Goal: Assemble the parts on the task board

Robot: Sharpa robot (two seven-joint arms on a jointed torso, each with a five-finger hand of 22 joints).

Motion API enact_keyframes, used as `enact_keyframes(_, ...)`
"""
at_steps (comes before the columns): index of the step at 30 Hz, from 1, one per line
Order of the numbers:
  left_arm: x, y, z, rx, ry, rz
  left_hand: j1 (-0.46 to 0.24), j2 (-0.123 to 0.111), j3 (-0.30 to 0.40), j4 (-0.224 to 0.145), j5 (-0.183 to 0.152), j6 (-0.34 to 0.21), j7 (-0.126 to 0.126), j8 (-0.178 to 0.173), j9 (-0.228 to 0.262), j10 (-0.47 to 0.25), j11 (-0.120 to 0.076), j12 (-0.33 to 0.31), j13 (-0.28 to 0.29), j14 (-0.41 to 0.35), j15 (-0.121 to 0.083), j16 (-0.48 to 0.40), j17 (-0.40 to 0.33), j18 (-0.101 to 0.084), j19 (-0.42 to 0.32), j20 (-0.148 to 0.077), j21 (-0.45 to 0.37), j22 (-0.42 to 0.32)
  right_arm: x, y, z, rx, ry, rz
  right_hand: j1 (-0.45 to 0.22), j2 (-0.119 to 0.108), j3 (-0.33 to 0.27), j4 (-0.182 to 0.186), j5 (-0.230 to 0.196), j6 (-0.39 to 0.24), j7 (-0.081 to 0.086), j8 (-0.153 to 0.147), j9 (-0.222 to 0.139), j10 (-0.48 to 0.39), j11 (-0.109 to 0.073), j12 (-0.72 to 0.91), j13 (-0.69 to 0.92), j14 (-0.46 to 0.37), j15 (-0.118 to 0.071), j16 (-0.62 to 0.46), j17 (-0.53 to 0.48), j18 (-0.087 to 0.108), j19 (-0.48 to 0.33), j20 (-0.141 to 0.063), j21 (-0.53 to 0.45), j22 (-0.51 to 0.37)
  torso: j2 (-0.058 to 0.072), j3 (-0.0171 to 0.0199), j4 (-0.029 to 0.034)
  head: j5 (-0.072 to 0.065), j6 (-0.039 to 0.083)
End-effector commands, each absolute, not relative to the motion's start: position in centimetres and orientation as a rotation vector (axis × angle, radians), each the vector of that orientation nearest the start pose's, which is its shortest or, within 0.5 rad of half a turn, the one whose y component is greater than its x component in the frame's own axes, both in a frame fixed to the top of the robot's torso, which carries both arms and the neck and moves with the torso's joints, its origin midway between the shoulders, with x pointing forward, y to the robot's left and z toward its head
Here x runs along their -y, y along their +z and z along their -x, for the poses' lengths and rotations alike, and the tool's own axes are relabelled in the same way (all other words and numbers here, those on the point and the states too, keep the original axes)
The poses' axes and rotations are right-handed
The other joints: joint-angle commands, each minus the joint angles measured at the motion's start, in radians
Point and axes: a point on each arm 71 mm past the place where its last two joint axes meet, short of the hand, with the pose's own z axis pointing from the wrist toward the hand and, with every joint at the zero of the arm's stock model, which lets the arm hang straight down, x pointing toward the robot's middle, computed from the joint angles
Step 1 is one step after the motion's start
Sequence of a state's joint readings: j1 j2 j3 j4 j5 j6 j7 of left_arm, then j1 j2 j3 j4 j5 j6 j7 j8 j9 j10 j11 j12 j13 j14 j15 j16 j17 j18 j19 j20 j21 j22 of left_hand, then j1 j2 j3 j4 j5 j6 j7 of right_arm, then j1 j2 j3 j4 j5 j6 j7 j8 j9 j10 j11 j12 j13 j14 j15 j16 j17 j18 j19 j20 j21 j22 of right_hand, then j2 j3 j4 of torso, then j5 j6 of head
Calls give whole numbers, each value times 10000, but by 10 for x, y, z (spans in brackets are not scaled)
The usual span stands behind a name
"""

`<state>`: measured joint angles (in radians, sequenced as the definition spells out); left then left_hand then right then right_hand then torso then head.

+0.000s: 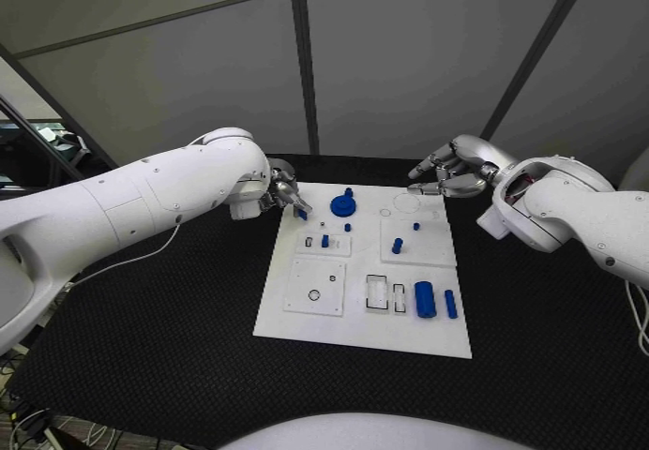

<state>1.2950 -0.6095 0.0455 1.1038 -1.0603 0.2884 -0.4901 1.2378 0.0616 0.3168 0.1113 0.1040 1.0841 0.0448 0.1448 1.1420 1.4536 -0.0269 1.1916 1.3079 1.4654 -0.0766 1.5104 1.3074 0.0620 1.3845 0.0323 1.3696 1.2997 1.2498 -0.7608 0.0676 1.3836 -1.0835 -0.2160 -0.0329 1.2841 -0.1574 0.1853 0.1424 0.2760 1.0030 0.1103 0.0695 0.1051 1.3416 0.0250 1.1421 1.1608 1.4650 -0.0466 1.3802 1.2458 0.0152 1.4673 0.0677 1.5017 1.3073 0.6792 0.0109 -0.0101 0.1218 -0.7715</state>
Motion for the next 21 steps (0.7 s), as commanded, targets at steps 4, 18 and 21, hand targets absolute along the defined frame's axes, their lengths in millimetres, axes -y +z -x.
enact_keyframes(4, -220, -175, -555, -22489, -3814, 3058, -154, -38, 1377, -1238, 61, -16, -78, 71, 105, 123, -28, 88, 1225, 912, -78, 61, 2102, 70, 72, -20, 13, 42, 200, -135, -531, -16854, 8754, -1616, -33, 47, 40, -2, 28, 53, -28, -34, 17, 25, -15, 7, 0, 362, -43, -48, -2, 116, 411, -65, -43, 1606, 0, 5, 19, 62, -26)
enact_keyframes(18, -214, -191, -528, -22335, -3724, 2284, -276, -152, 1655, -1379, 134, 4, -99, 138, 276, 167, -48, 179, 1261, 923, -96, 99, 2138, 51, 131, -37, 74, 139, 201, -135, -531, -16875, 8736, -1618, -39, 45, 44, -4, 42, 53, -27, -35, 18, 21, -15, 1, -7, 360, -44, -54, -9, 116, 410, -65, -45, 1605, 13, 1, 1, 123, -77)
enact_keyframes(21, -211, -194, -525, -22261, -3664, 2028, -289, -173, 1700, -1409, 142, 6, -101, 147, 301, 172, -50, 190, 1265, 924, -98, 104, 2142, 49, 137, -40, 79, 150, 201, -135, -531, -16877, 8731, -1621, -39, 45, 44, -4, 42, 53, -27, -35, 18, 21, -15, 1, -7, 360, -44, -54, -9, 116, 410, -65, -45, 1605, 18, 4, 0, 117, -87)
